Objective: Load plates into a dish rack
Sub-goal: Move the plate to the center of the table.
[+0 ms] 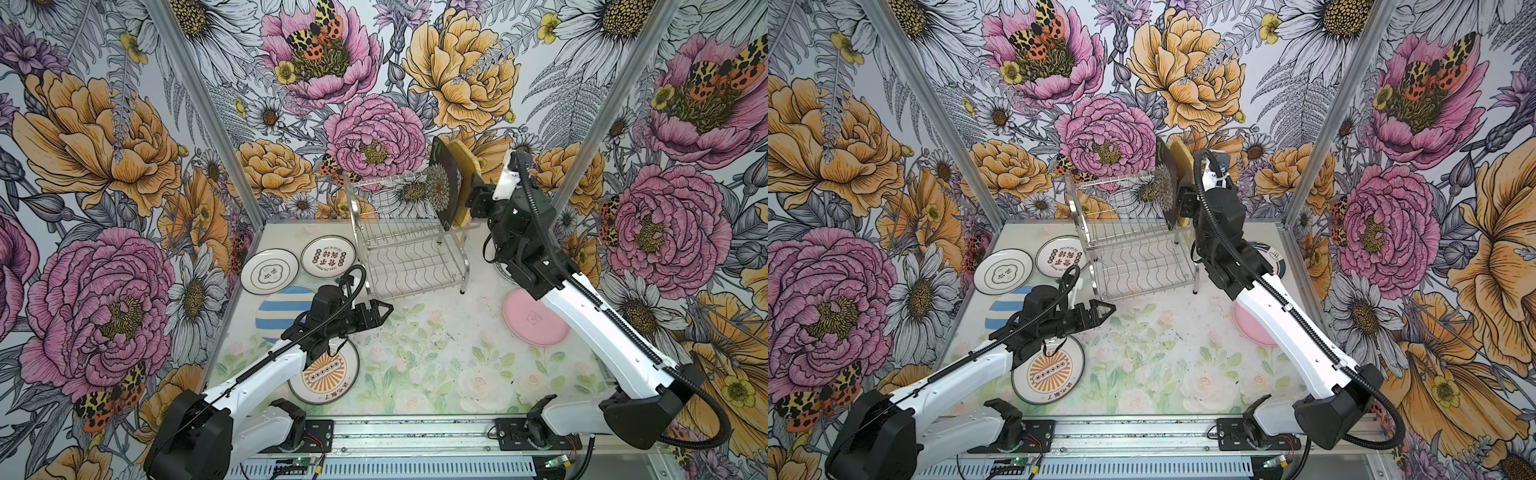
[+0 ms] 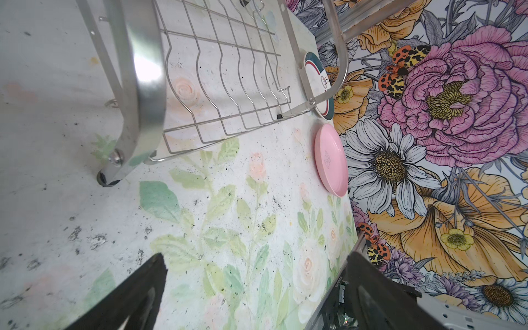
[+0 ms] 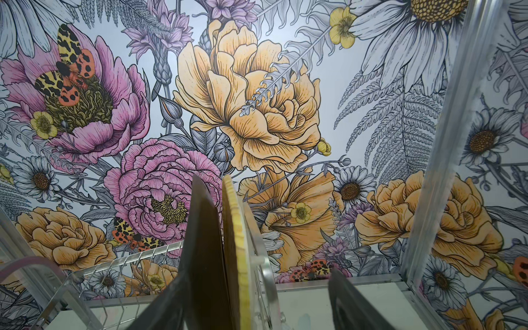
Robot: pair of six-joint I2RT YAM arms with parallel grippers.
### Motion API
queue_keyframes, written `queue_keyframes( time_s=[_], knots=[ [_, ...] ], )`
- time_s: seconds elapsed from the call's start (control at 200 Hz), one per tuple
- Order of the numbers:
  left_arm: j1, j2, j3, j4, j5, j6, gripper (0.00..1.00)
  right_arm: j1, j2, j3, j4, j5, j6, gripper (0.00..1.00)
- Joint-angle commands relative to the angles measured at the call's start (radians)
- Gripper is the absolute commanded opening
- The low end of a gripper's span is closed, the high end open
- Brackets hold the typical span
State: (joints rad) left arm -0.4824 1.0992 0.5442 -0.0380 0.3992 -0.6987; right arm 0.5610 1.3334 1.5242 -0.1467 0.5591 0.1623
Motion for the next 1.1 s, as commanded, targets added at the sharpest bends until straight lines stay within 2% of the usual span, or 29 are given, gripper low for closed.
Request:
queue_keyframes(
  time_s=[0.0, 0.23, 0.45, 0.54, 0.801, 1.096],
  knots=[
    [-0.007, -0.013, 0.020, 0.000, -0.025, 0.024, 0.99, -0.006, -0.054, -0.048, -0.109, -0.009, 0.046, 0.79],
    [-0.010, -0.012, 0.019, 0.000, -0.021, 0.030, 0.99, -0.047, -0.161, -0.178, -0.234, -0.011, 0.090, 0.83],
    [-0.016, -0.011, 0.013, 0.000, -0.018, 0.042, 0.99, -0.178, -0.225, -0.309, -0.348, -0.110, 0.168, 0.83],
    [-0.025, -0.012, 0.010, -0.001, -0.020, 0.048, 0.99, -0.262, -0.221, -0.361, -0.385, -0.187, 0.199, 0.84],
    [-0.058, -0.006, 0.001, 0.007, -0.025, 0.054, 0.99, -0.604, -0.116, -0.488, -0.393, -0.474, 0.277, 0.85],
    [-0.076, 0.024, -0.005, 0.051, -0.004, 0.044, 0.98, -0.846, 0.085, -0.483, -0.395, -0.550, 0.244, 0.88]
  ],
)
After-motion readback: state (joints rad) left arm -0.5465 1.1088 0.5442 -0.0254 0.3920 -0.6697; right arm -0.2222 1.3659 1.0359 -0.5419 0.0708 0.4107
